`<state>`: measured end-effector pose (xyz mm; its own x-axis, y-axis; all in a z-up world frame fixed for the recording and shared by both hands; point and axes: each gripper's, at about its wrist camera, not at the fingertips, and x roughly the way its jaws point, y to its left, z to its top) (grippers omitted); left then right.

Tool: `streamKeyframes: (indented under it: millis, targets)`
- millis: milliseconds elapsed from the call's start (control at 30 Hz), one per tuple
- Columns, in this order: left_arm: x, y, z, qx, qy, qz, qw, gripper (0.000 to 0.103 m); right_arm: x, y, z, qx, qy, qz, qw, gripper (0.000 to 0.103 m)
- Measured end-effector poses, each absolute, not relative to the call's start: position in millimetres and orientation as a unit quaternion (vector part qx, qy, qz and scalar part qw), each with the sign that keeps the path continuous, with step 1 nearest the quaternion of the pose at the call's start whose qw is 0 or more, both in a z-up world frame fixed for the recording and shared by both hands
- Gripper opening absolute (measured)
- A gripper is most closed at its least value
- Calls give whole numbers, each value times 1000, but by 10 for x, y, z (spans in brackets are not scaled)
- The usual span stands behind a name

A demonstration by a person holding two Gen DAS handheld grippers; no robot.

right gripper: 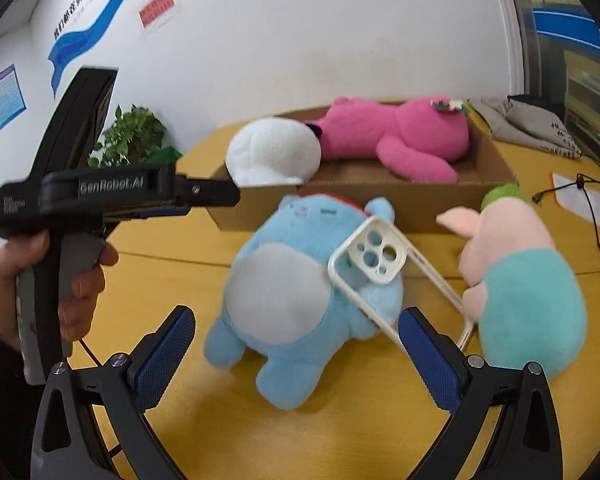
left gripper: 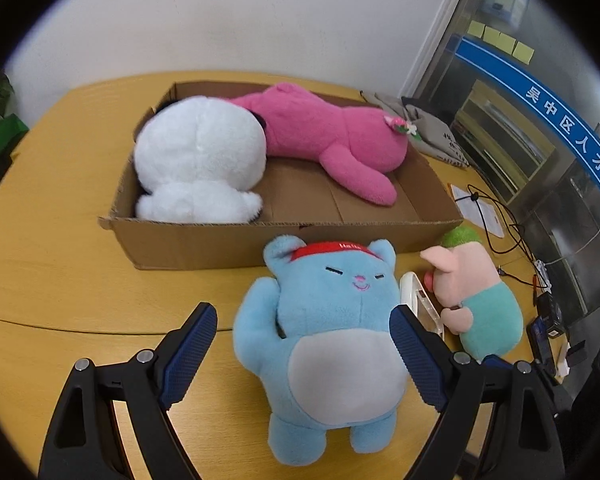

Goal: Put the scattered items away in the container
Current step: 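Move both grippers out of the box toward the light-blue bear plush, then close both grippers on the light-blue bear's sides and lift it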

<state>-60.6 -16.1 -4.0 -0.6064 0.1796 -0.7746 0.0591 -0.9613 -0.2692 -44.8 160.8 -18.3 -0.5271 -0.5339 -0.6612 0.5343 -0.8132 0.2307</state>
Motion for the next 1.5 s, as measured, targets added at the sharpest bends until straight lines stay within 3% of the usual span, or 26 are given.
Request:
streamKeyframes:
  millis: [300, 733, 1000, 1133, 1200, 1267, 1333, 1500]
  targets:
    - [-626, -45, -35, -442, -116, 888, 56, 89, -513, 1567, -216, 388, 9, -882, 268, 103]
    - [-778, -41, -74, -444, -120, 884, 78, 89, -577, 1488, -383, 420, 5, -858, 295, 103]
    - [-1260, -32, -498, -502, -126, 847, 116, 89, -733, 1365, -790, 488, -40, -817, 306, 103]
    - [-1397, -107, -694, -501, -185, 830, 158, 90, -871, 1245, -945, 496, -35, -820, 284, 103]
    - [-1363, -87, -737, -495, -187, 831, 172, 84, -920, 1191, -983, 497, -40, -815, 295, 103]
    - [-1315, -100, -768, -490, -197, 830, 181, 78, -967, 1181, -1016, 499, -59, -809, 306, 97]
    - [-1284, -147, -788, -489, -215, 825, 185, 74, -956, 1159, -1034, 494, -64, -801, 331, 84]
    - [-1033, -234, -725, -494, -233, 820, 170, 67, -753, 1095, -935, 472, -12, -804, 361, 72]
